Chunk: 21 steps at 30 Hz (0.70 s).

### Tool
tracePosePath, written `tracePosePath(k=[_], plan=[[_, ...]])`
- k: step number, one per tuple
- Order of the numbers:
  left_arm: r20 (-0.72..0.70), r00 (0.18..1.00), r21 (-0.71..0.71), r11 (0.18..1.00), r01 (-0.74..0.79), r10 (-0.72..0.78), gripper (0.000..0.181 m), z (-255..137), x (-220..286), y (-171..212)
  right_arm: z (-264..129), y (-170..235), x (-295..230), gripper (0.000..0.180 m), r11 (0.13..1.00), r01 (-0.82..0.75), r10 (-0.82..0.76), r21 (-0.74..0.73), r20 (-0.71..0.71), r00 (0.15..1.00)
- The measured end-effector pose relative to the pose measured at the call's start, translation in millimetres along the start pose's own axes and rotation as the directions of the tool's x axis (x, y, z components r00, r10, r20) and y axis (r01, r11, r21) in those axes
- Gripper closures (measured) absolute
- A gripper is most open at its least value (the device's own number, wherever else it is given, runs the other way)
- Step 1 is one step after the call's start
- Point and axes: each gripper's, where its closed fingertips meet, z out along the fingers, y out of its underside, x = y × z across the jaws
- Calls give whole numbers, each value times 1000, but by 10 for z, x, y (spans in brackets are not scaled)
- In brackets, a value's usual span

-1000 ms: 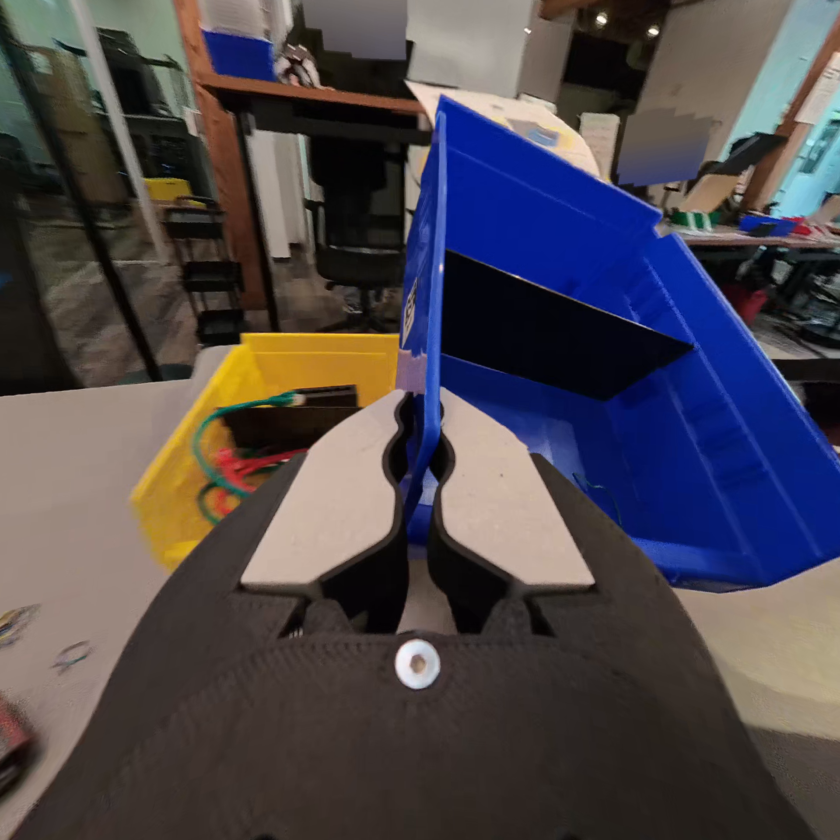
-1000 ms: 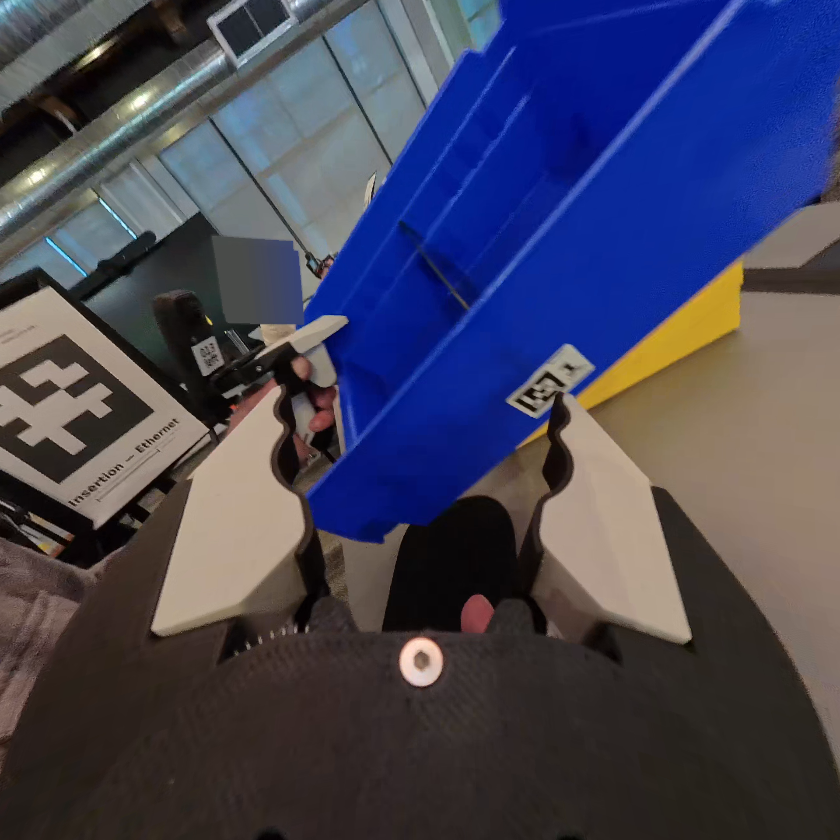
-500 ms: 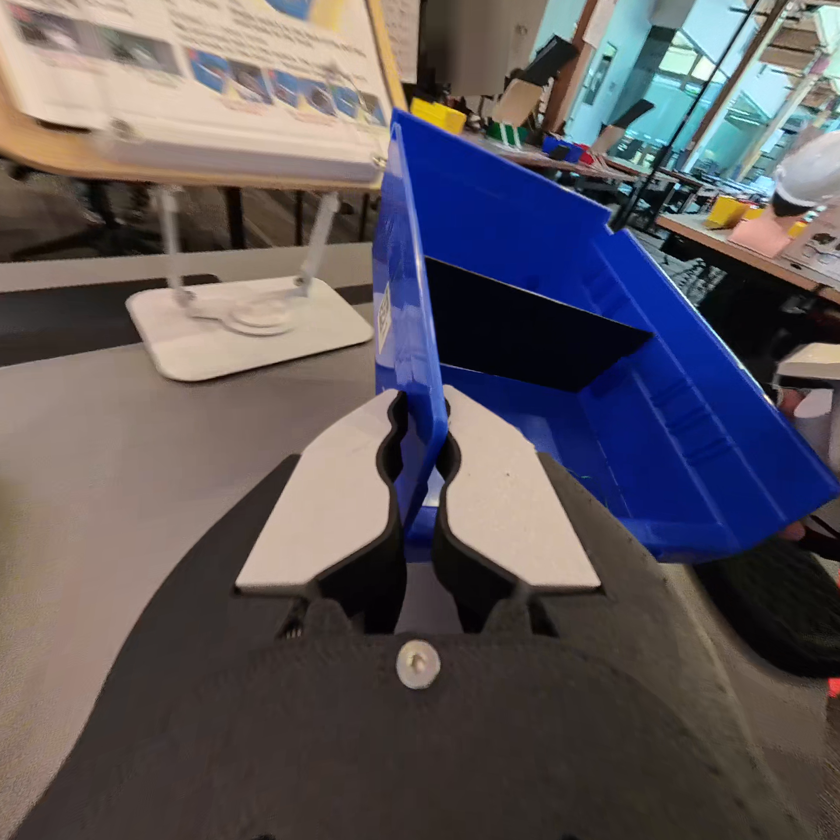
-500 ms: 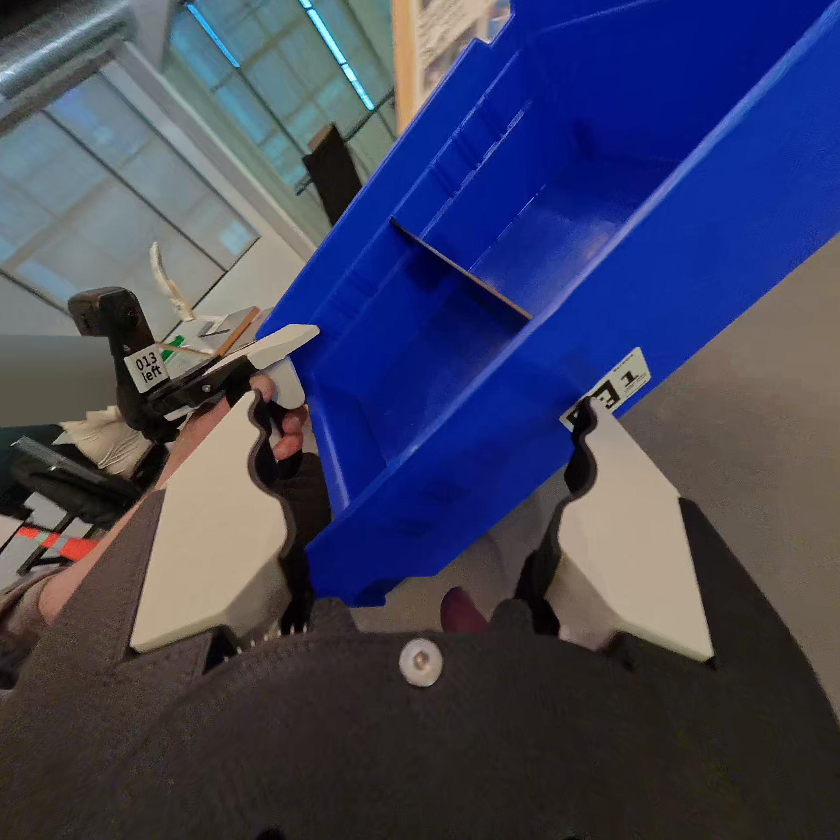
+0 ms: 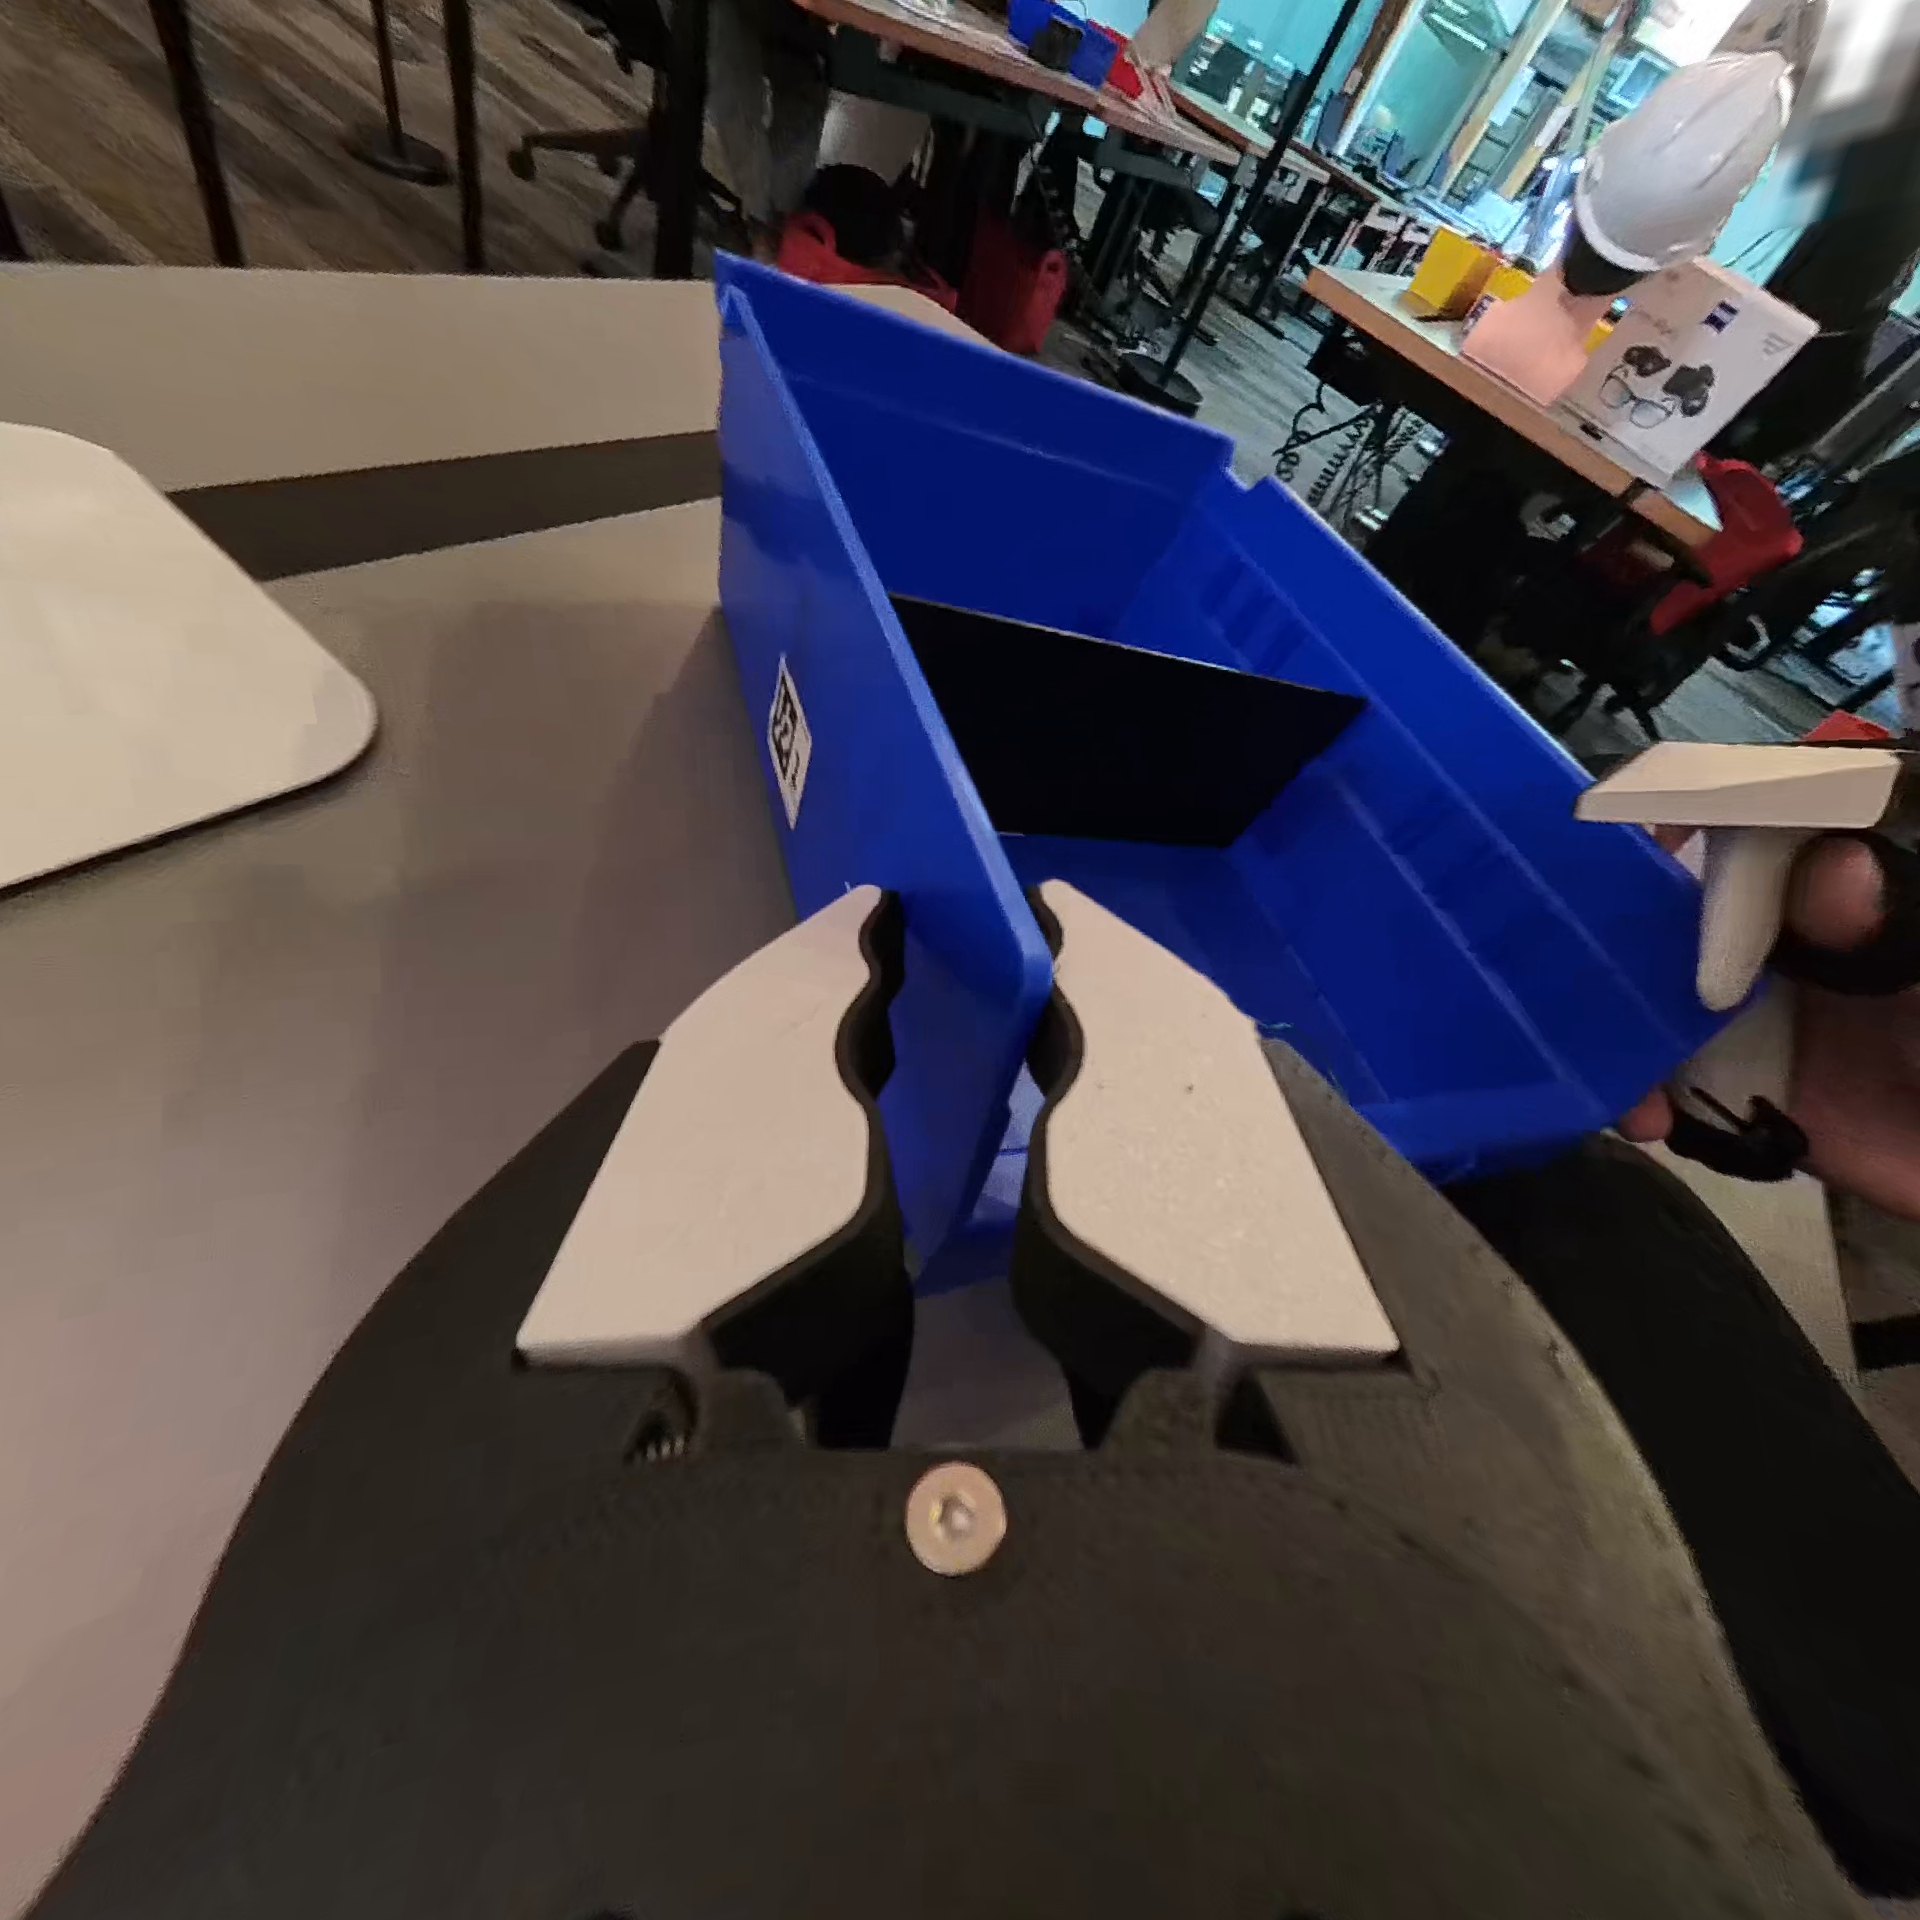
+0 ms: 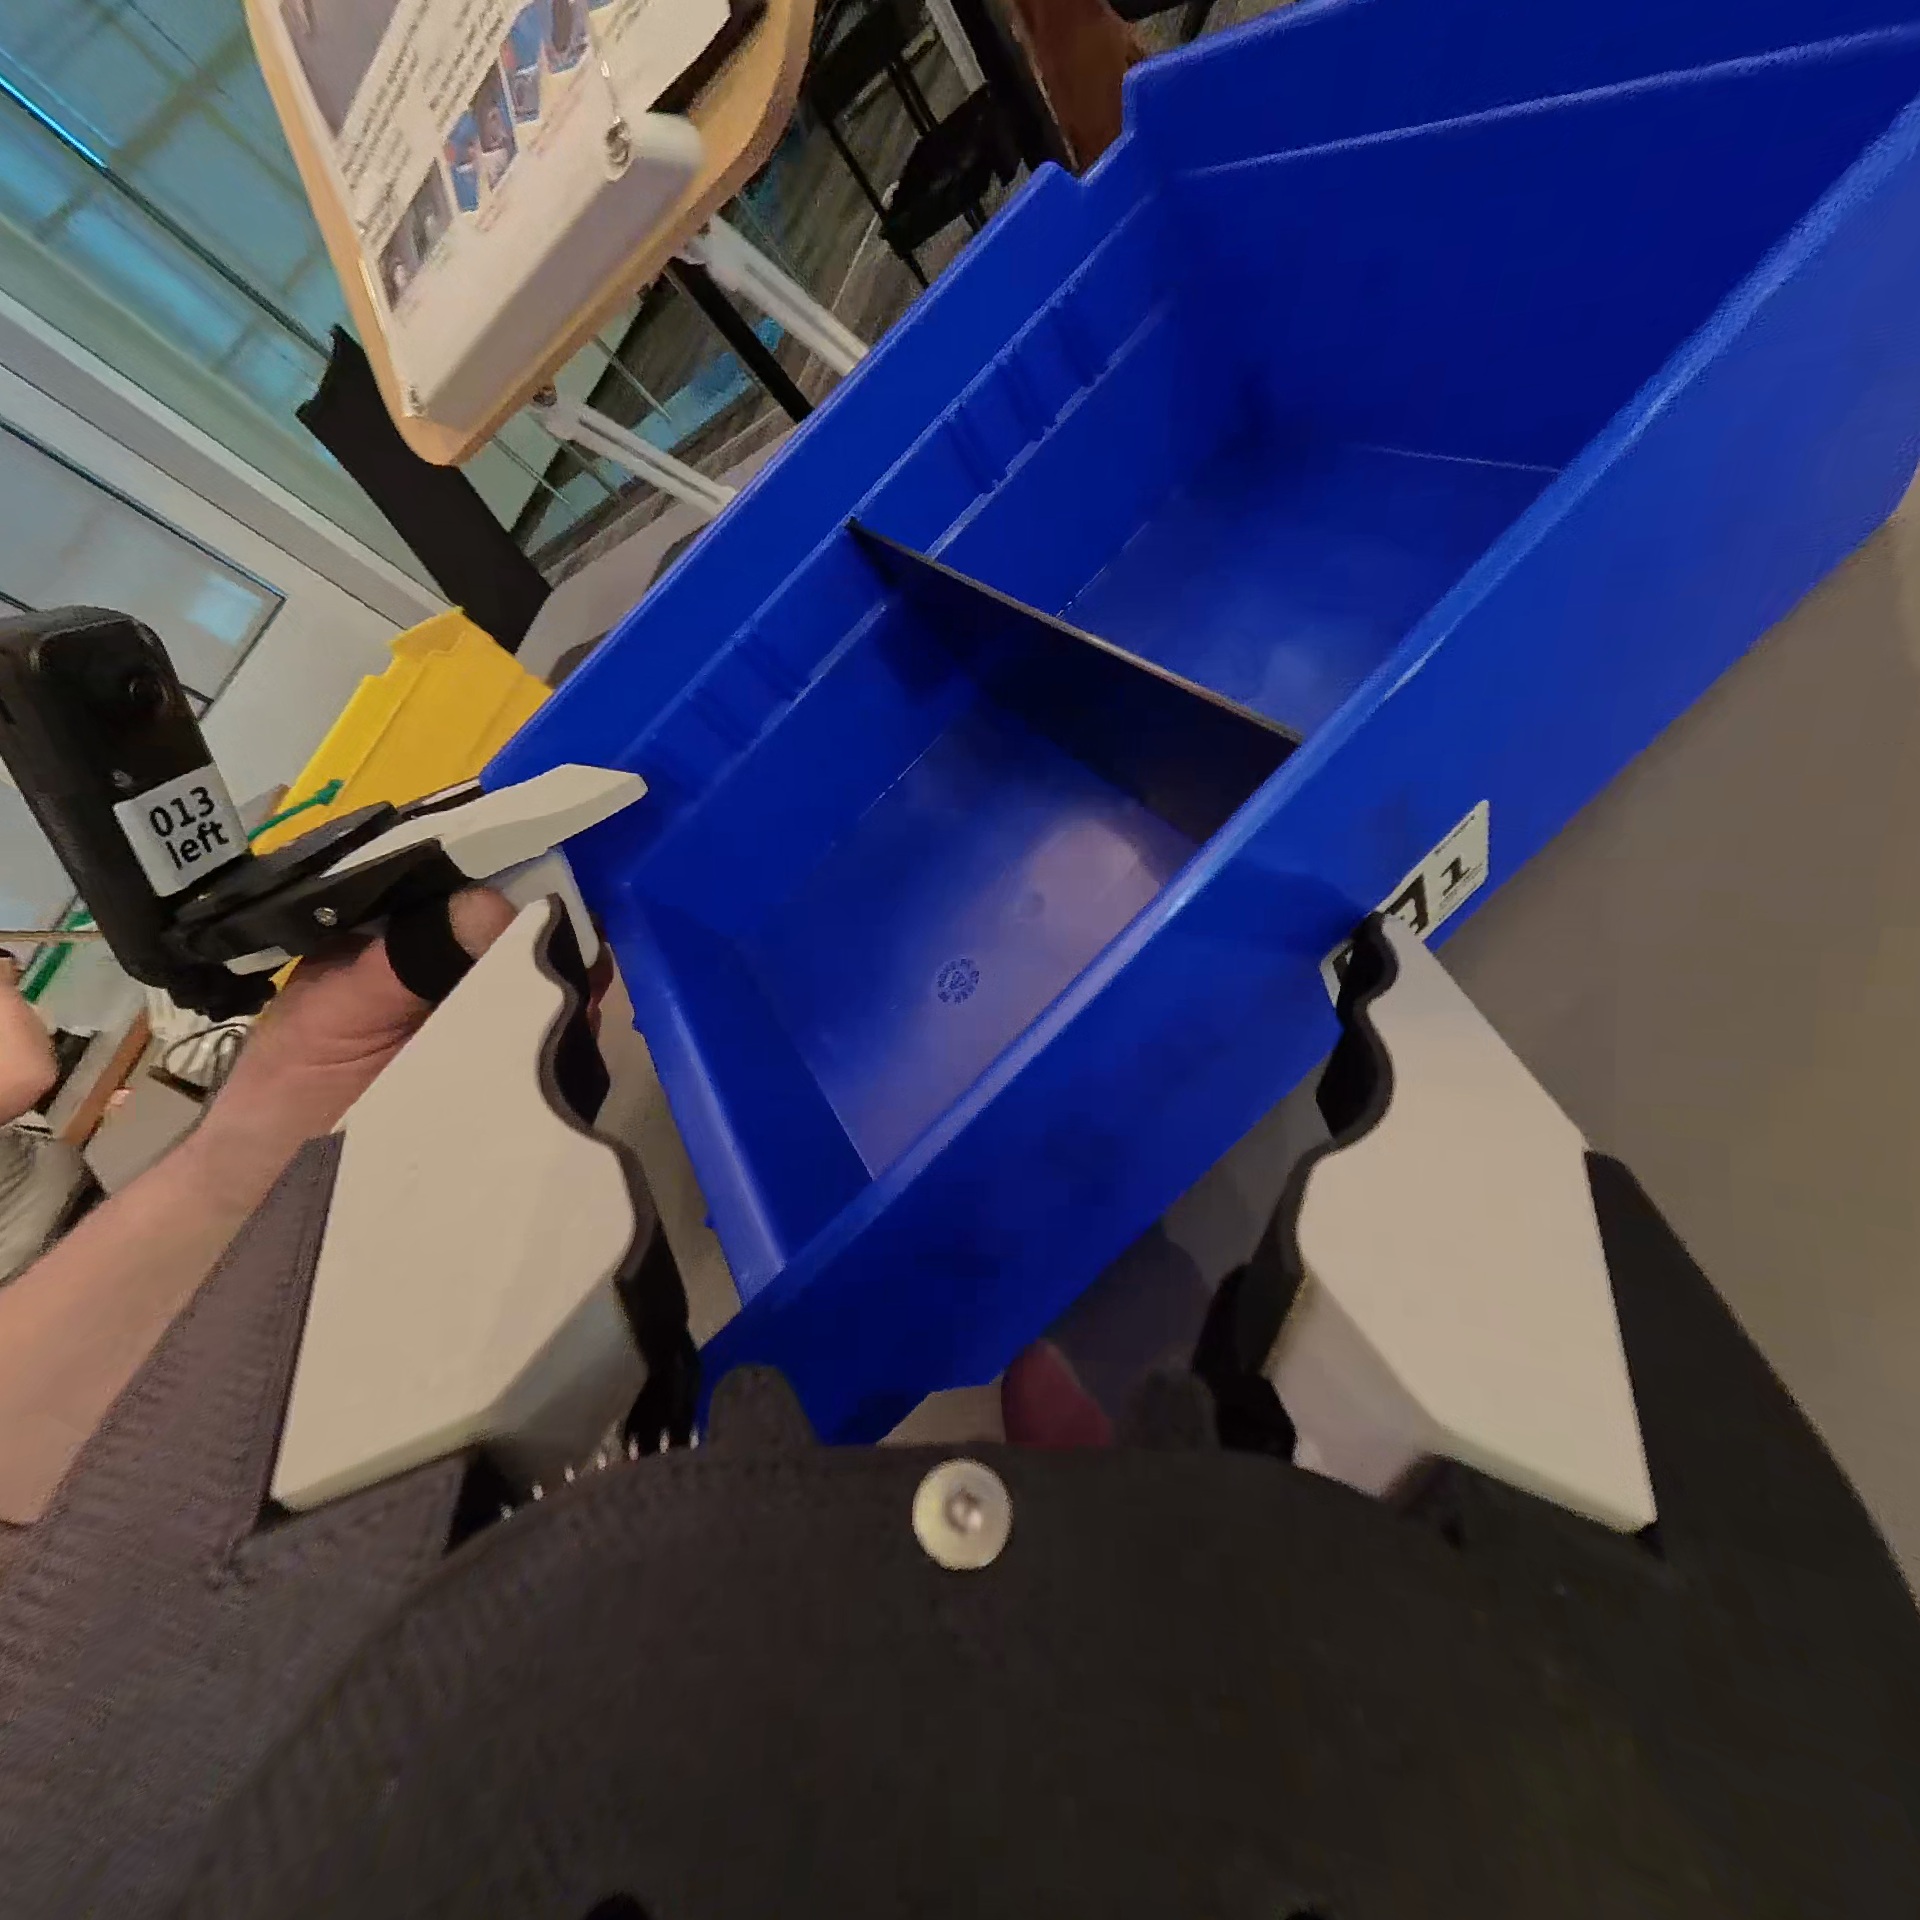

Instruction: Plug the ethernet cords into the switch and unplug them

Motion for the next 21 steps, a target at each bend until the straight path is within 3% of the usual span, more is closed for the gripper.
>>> tracePosePath(k=[5, 8, 16, 21], plan=[[-91, 996, -35, 999, -2, -1, 149, 312, 258, -1, -39, -244, 394, 42, 1000, 24, -24, 10, -58, 998], [-125, 991, -76, 997, 29, -38, 131, 556, 430, 54, -70, -361, 687, 46, 997, 58, -62, -45, -95, 994], [-193, 975, -82, 992, 96, -111, 85, 1212, 961, -59, -239, -813, 1572, 81, 969, 213, -241, -124, -286, 927], [-248, 951, -125, 980, 156, -183, 85, 1510, 1289, -74, -405, -1302, 1997, 99, 942, 312, -334, -119, -326, 884]])
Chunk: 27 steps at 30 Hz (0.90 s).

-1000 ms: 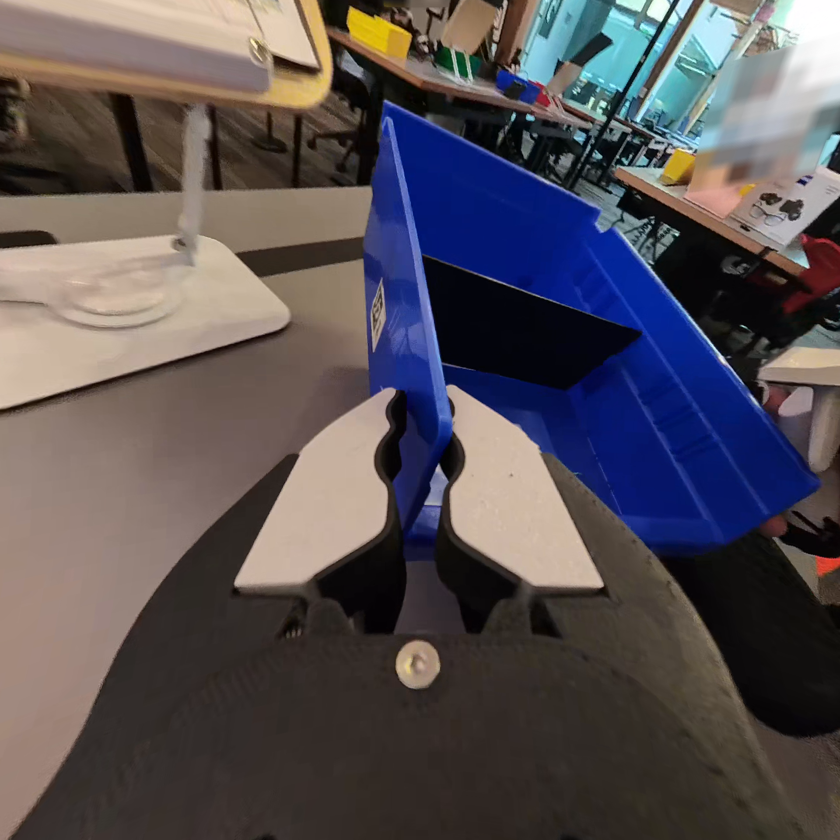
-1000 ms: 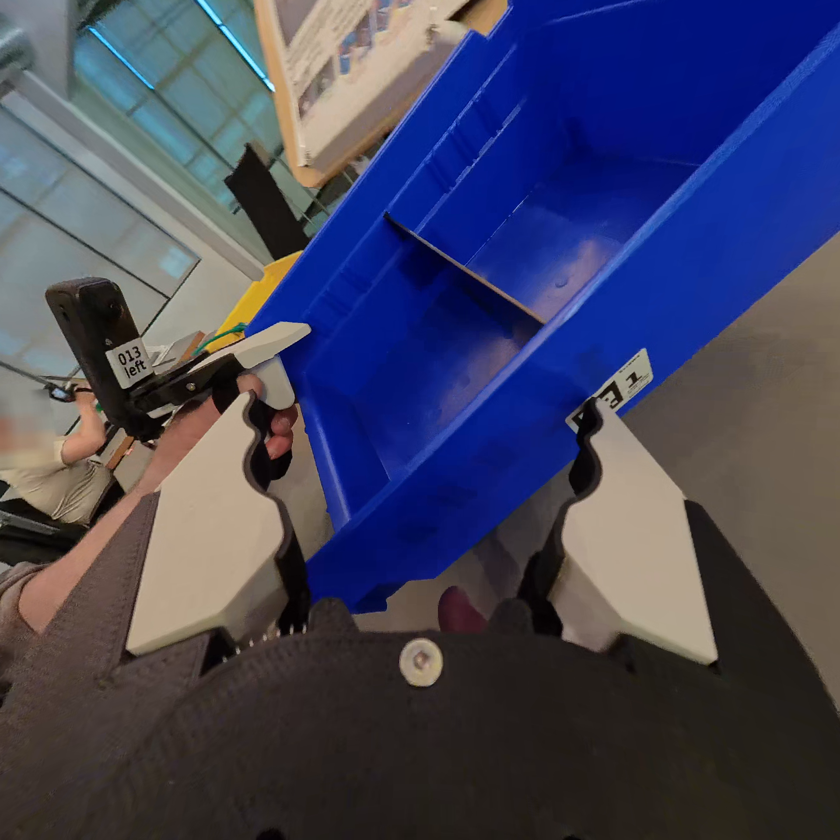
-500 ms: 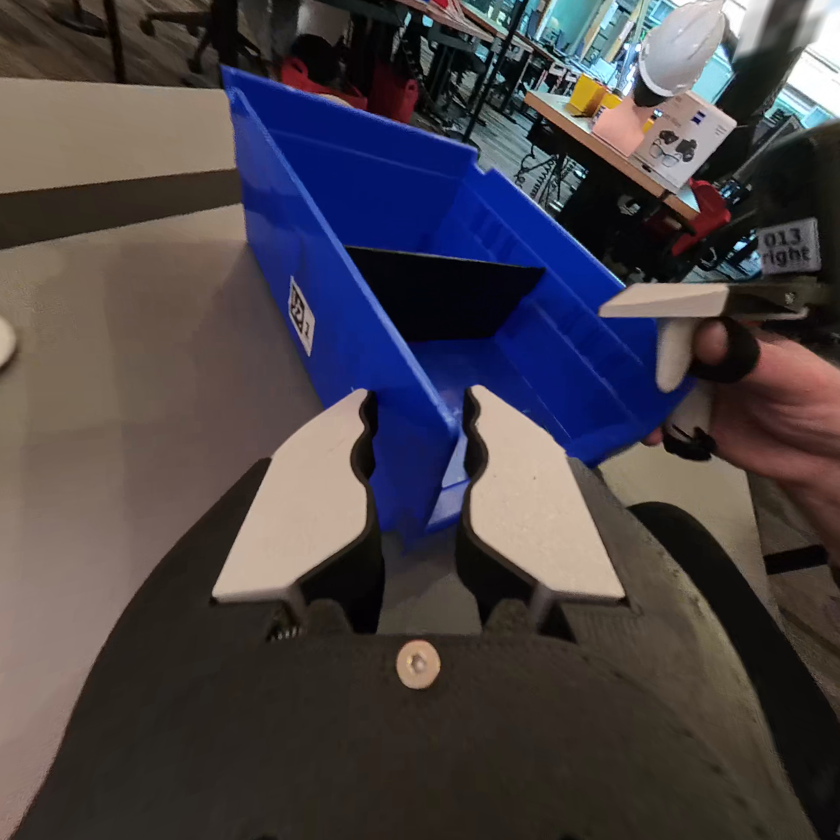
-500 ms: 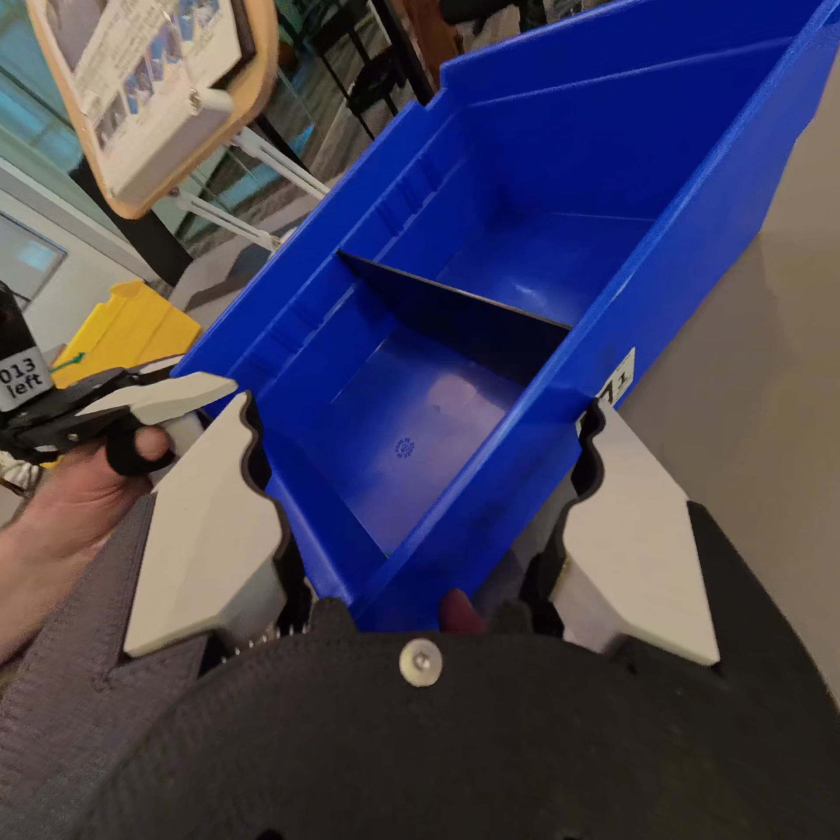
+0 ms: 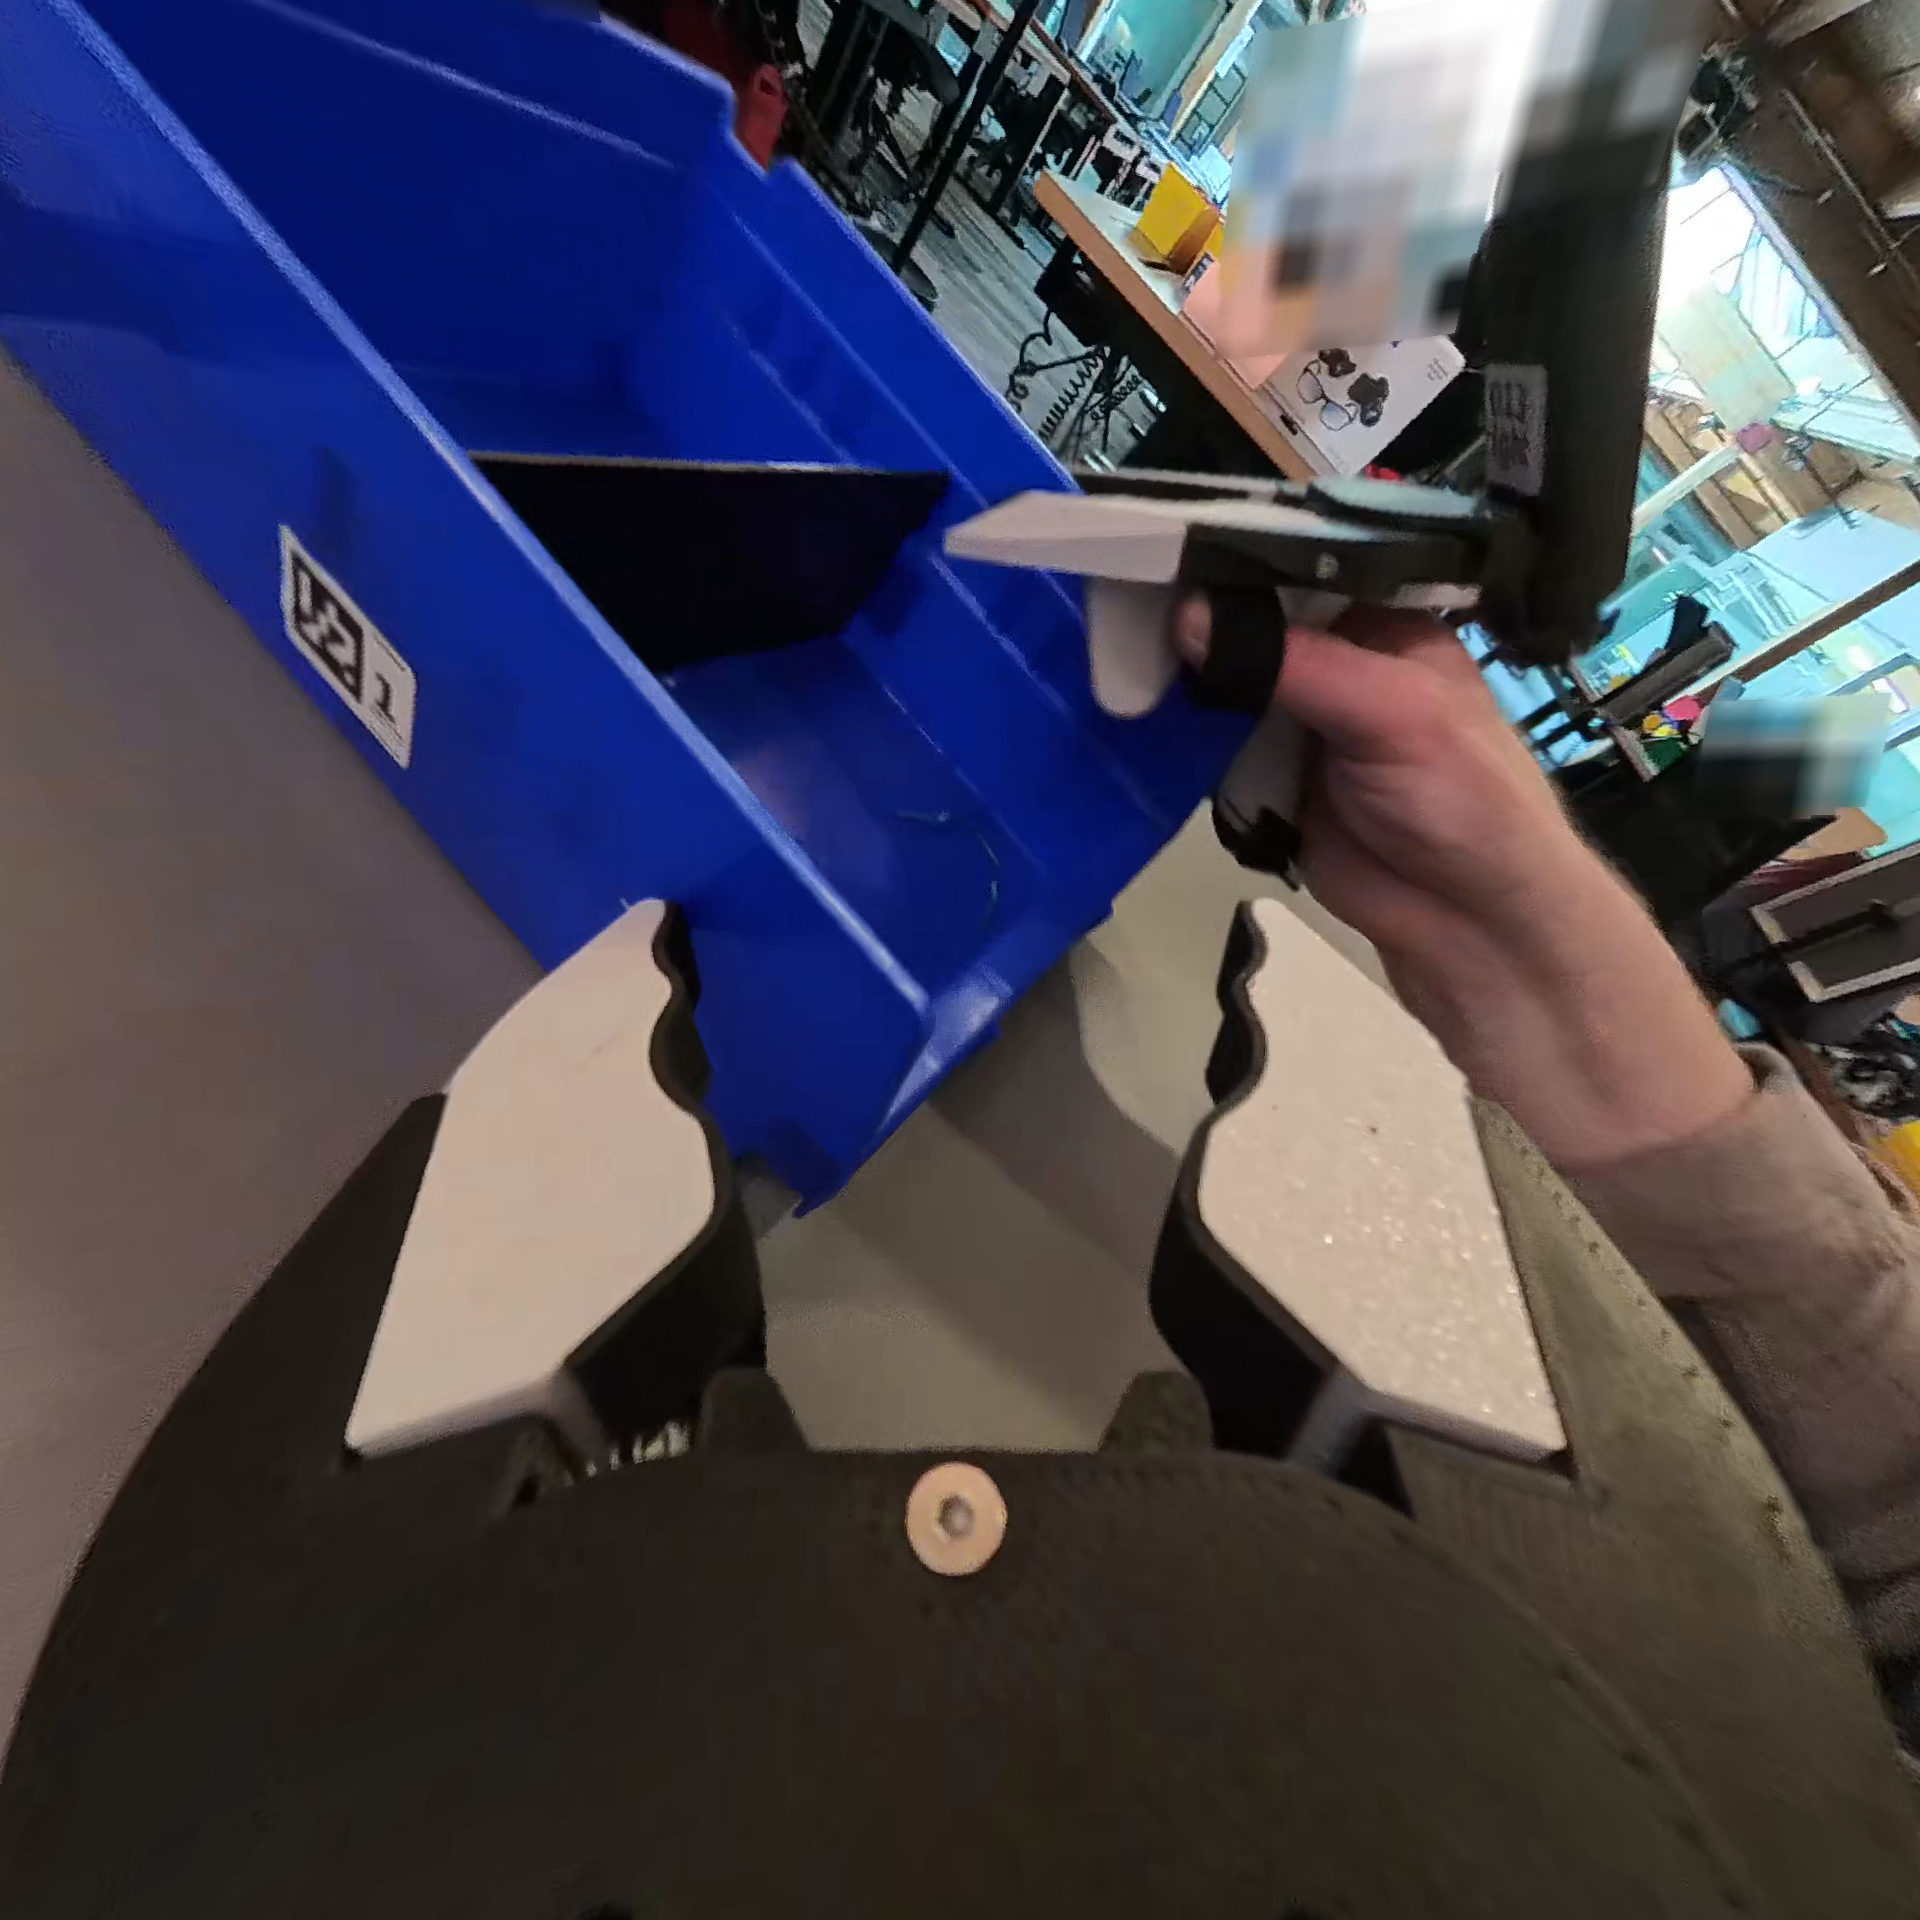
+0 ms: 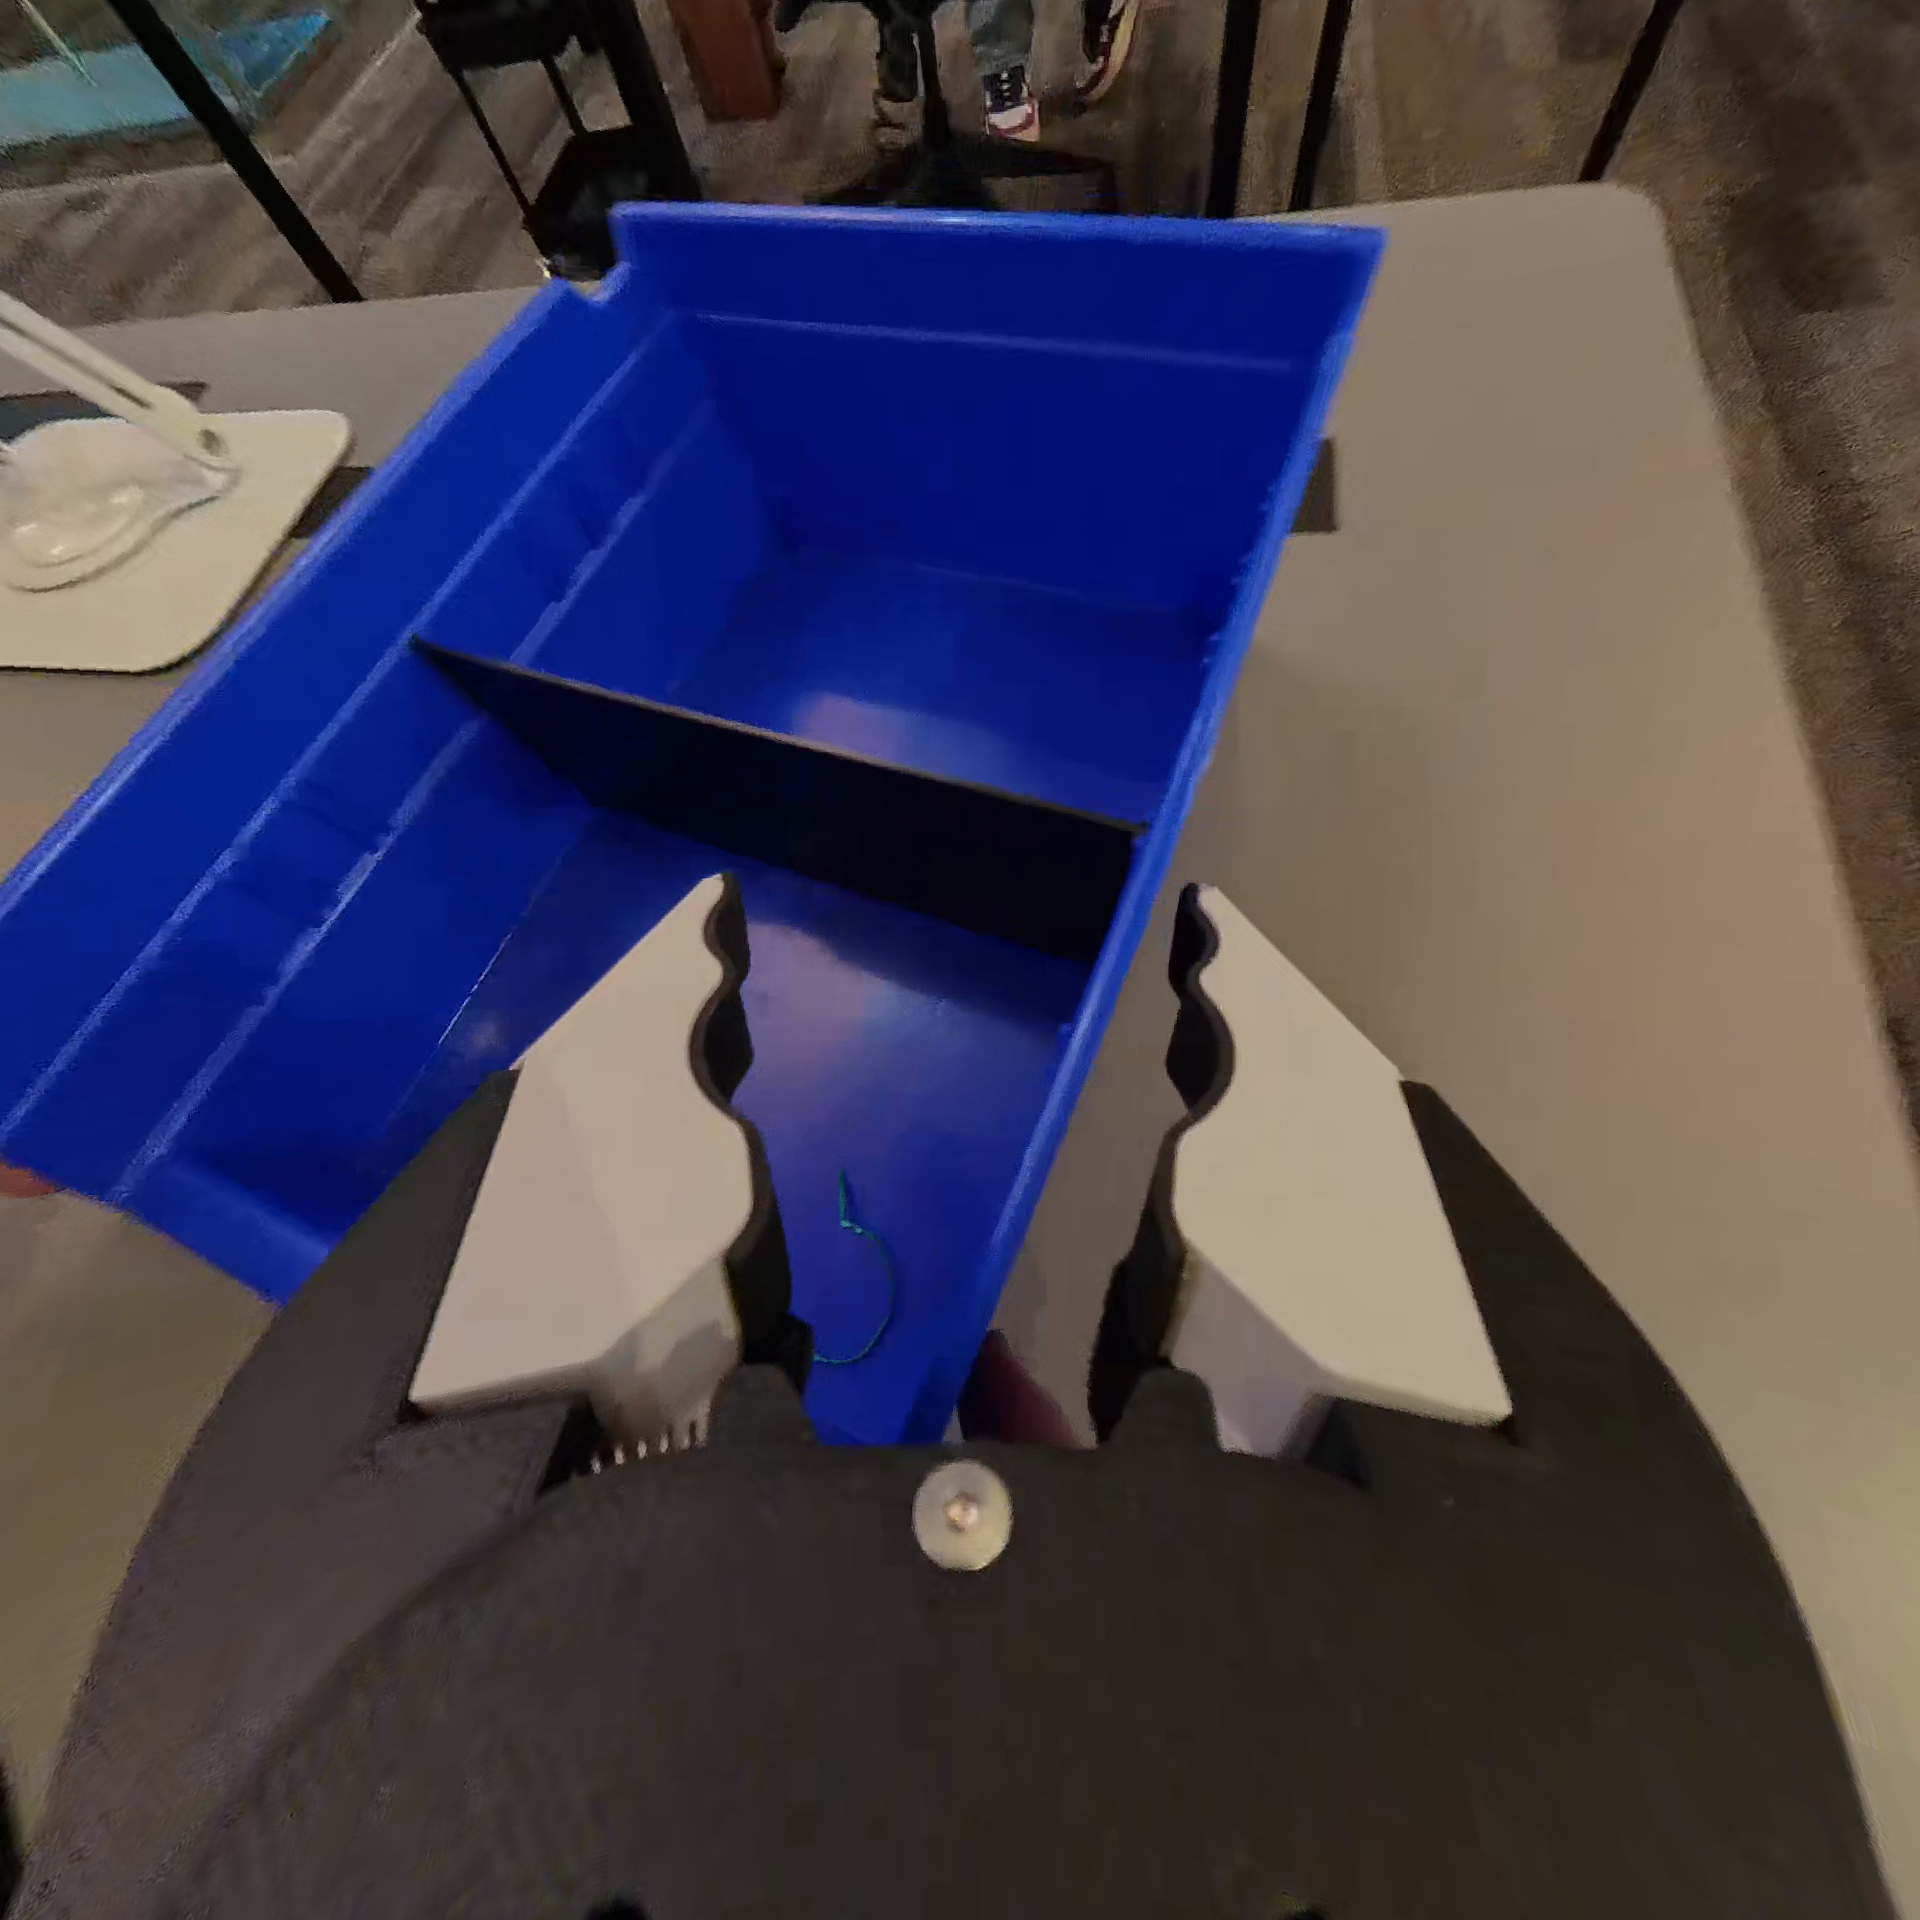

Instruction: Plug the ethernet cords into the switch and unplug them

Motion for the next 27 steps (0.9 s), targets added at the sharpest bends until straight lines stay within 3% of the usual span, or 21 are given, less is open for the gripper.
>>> tracePosePath(k=[9, 11, 12, 14, 17, 20, 23, 27], plan=[[-44, 996, 43, 996, 76, -75, 82, 552, 131, -175, 242, -262, 730, 112, 999, 41, -40, -13, 16, 999], [-63, 995, 30, 997, 77, -75, 82, 586, 137, -196, 295, -233, 799, 107, 997, 64, -63, -47, 13, 998], [-103, 990, 24, 994, 102, -100, 79, 584, 169, -207, 293, -256, 868, 96, 996, 85, -86, -38, -26, 996], [-163, 977, -6, 990, 141, -140, 73, 545, 214, -198, 177, -350, 1048, 93, 986, 168, -169, -21, -168, 971], [-157, 984, -27, 996, 84, -87, 70, 396, 201, -165, -189, -637, 1127, 91, 952, 304, -274, 35, -345, 898], [-111, 994, -67, 997, -25, 17, 68, 126, 142, -102, -506, -877, 746, 95, 927, 359, -310, 109, -316, 897], [-63, 995, -104, 992, -78, 72, 66, -257, 27, -41, -571, -870, 11, 87, 928, 352, -338, 119, -125, 933], [-29, 997, -189, 979, -72, 68, 66, -852, -182, 163, -392, -488, -1191, 68, 914, 403, -405, 49, 198, 893]])
